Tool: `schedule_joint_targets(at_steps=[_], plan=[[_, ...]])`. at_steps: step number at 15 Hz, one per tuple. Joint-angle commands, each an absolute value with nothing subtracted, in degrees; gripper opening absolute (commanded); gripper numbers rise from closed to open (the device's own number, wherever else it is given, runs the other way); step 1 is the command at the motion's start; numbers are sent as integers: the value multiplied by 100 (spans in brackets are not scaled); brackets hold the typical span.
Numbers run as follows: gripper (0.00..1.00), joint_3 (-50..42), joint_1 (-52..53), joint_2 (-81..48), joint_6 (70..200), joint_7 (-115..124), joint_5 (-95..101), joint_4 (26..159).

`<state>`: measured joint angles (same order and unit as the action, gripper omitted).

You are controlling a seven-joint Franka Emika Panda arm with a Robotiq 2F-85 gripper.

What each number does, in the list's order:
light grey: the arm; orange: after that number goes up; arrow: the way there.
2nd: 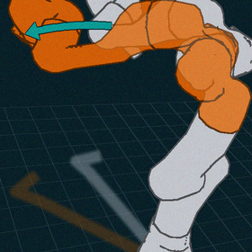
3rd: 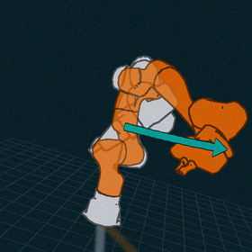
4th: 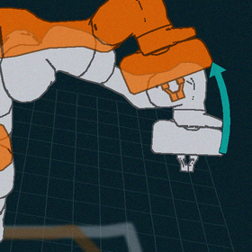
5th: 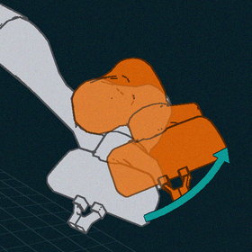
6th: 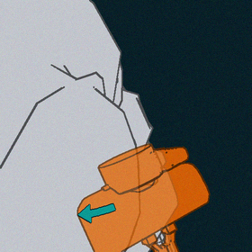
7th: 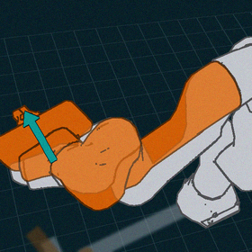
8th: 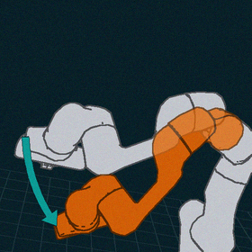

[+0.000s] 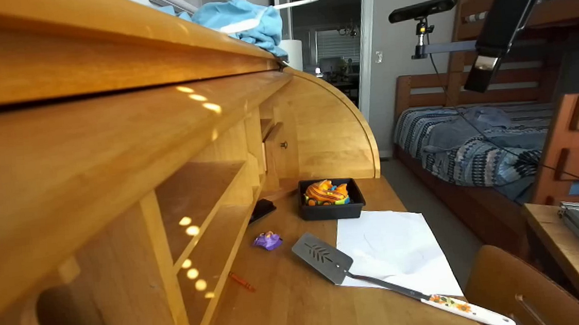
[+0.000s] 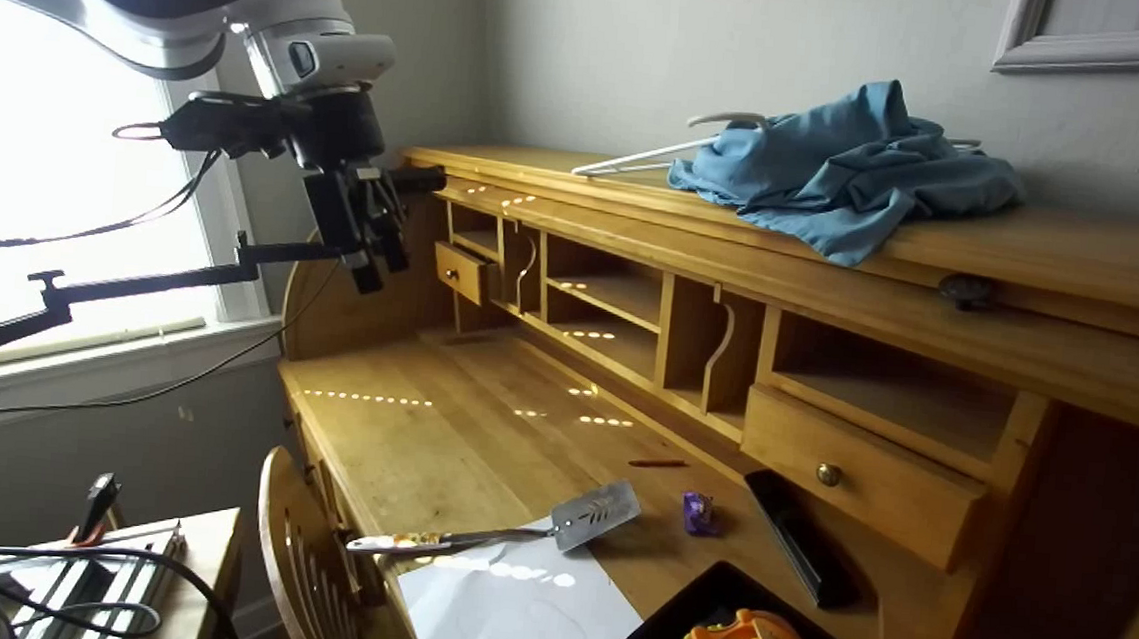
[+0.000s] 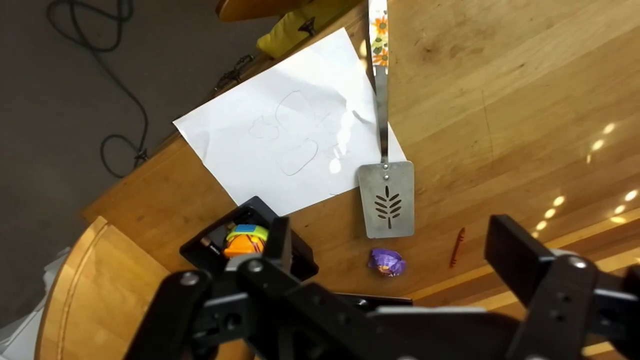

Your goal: Use the cloth to clean the frame

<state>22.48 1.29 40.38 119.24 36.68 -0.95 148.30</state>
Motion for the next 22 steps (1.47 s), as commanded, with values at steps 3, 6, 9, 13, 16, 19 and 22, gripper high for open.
schedule_joint_targets(at_steps=[3, 6, 9, 13, 16, 19, 22], plan=[[100, 1953, -37, 4242, 12132, 3897, 80, 14814], [100, 1390, -473, 4347, 12210, 3870, 188, 14479], [100, 981, -920, 4268, 12422, 3958, 175, 13989], [100, 782, -1324, 3803, 12916, 4180, 43, 13069], [100, 786, -1506, 3157, 13000, 4460, 88, 12246], [100, 772, -1461, 2733, 12910, 4820, 88, 11638], [100, 643, -1337, 2810, 12989, 4688, 160, 11815]])
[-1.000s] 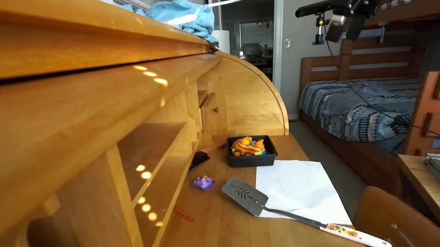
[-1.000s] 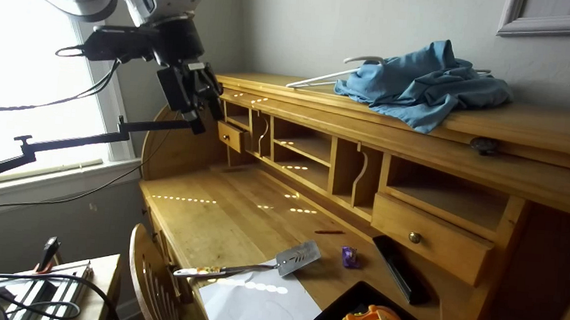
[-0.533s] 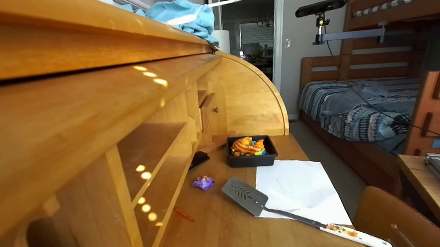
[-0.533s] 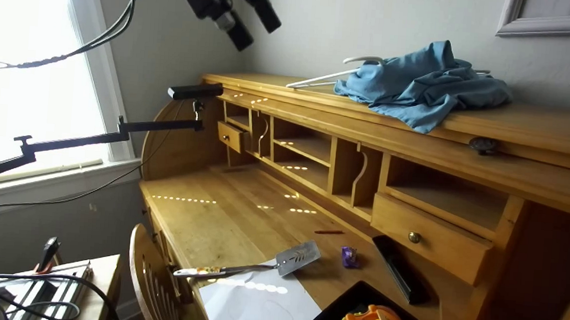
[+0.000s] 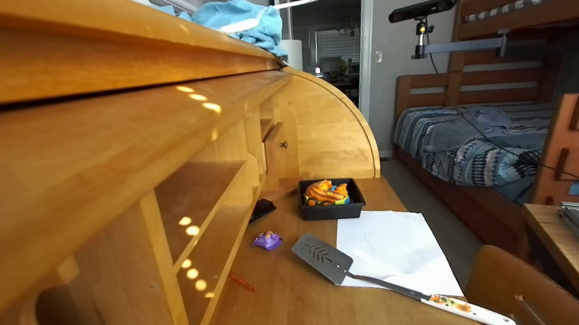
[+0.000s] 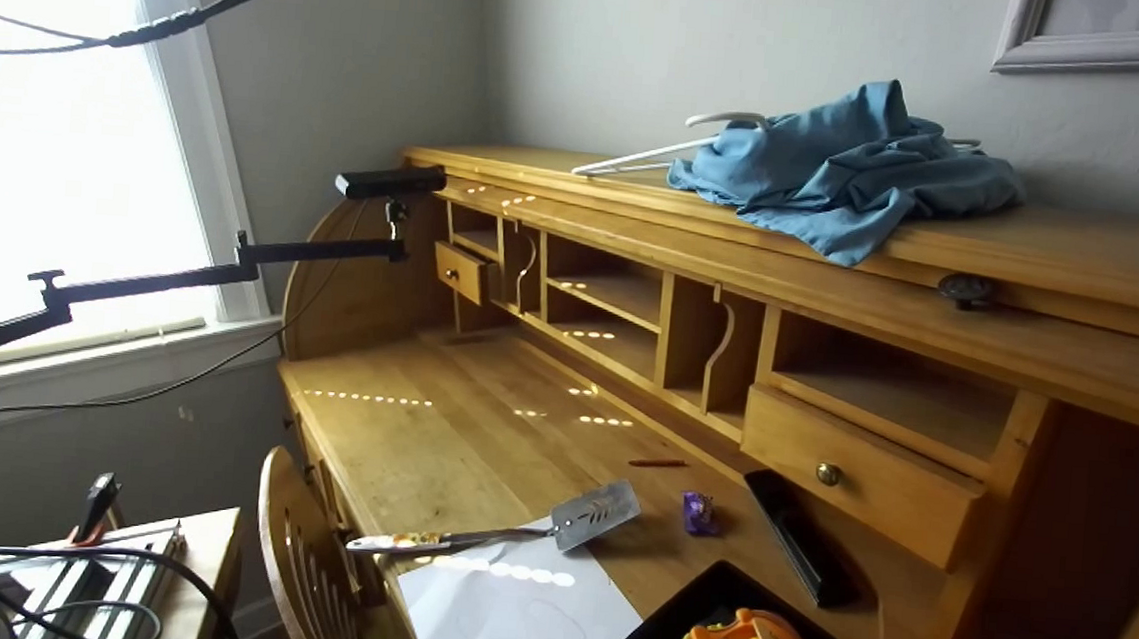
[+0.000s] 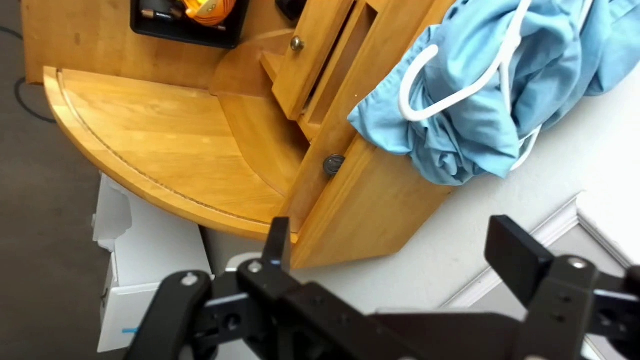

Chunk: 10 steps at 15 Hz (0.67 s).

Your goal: Use the cloth to clean the frame

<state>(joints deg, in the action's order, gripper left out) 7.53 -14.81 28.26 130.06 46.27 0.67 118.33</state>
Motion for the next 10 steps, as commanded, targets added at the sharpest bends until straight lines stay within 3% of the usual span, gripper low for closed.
schedule_joint_targets(at_steps=[1, 10], plan=[[100, 648, -1330, 2762, 12988, 4717, 162, 11766], [100, -788, -850, 1433, 12266, 3129, -1492, 10568]])
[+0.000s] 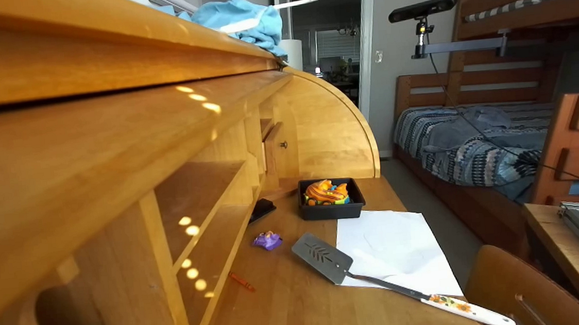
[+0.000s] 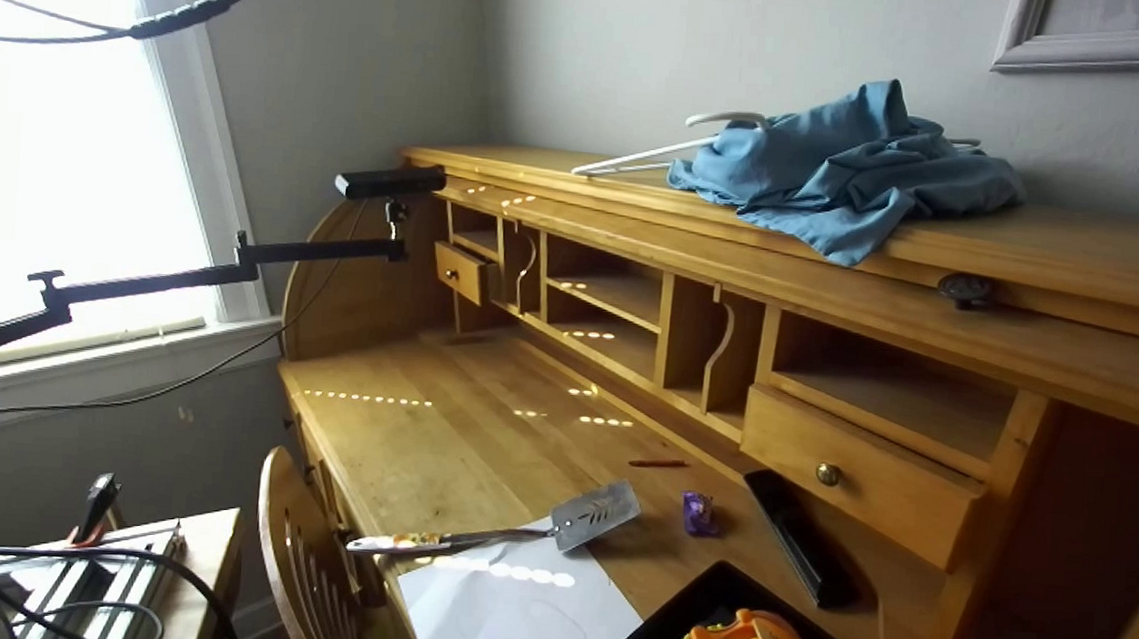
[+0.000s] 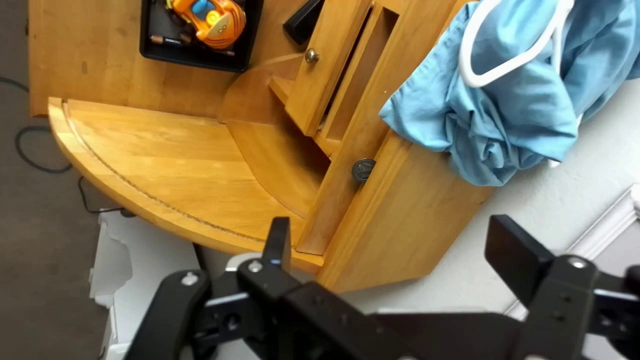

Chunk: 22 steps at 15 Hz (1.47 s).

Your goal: Use the cloth to clean the frame

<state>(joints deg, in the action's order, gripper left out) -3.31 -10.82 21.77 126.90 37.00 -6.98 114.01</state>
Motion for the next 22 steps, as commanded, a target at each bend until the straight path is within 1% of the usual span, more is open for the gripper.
schedule_joint_targets(at_steps=[1, 4, 6, 10, 11, 15, 16, 22], plan=[[100, -895, -814, 1206, 12048, 2981, -1807, 10294], [100, -1011, -739, 575, 11124, 2769, -2590, 9516], [100, -942, -748, 199, 10563, 2914, -2723, 9002], [100, -859, -774, -560, 10172, 3395, -2600, 8177], [100, -836, -760, -91, 10484, 3085, -2520, 8816], [100, -827, -766, -503, 10393, 3250, -2517, 8402], [100, -830, -767, -449, 10737, 3094, -2536, 8561], [100, -761, -812, -1108, 11502, 2613, -2971, 8441]])
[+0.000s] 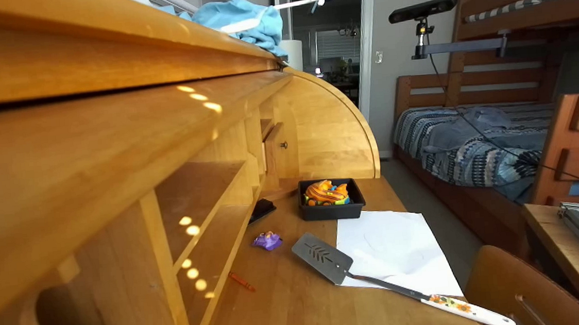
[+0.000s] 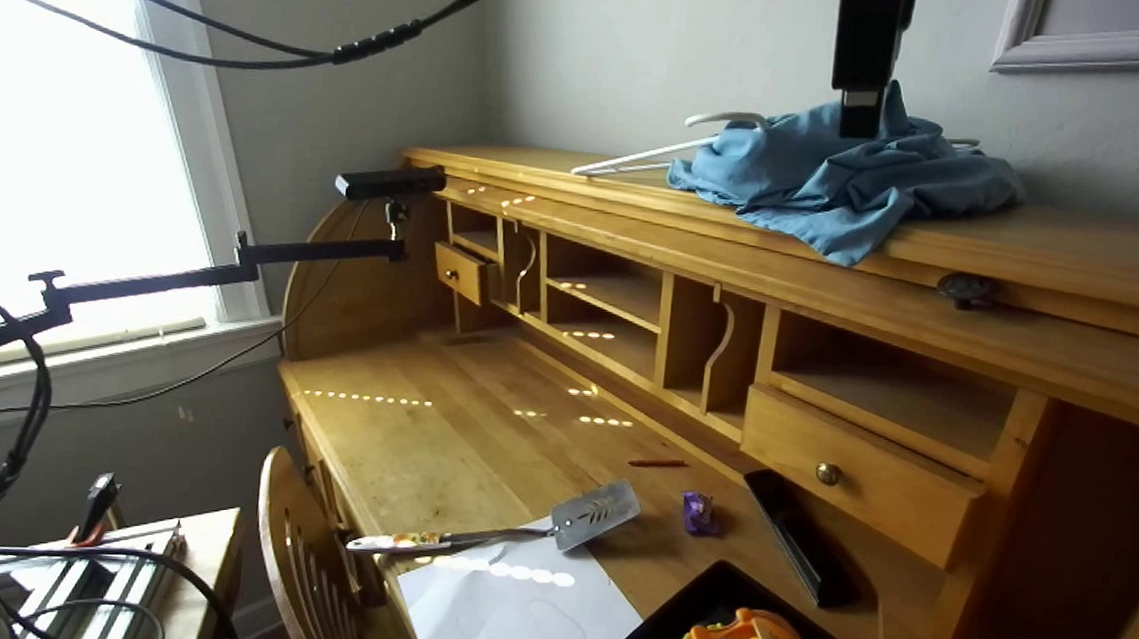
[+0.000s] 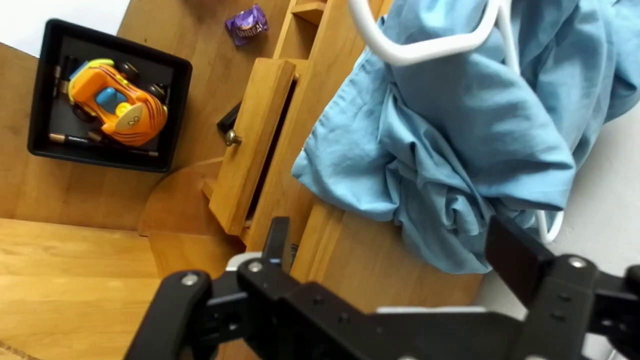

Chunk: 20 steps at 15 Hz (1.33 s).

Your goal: Use the cloth to clean the frame

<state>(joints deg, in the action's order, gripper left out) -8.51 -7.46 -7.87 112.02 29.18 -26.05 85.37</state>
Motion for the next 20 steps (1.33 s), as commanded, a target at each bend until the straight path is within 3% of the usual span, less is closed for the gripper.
schedule_joint_targets(at_steps=[1, 10, 11, 13, 20], plan=[[100, -717, -812, -1229, 11596, 2475, -3077, 8401], [98, -178, -726, -1900, 12000, 2009, -3457, 7830], [74, -146, -727, -1931, 11980, 2029, -3453, 7785], [69, -108, -740, -1995, 11980, 2063, -3459, 7721], [19, -112, -837, -2125, 11908, 2087, -3607, 7596]])
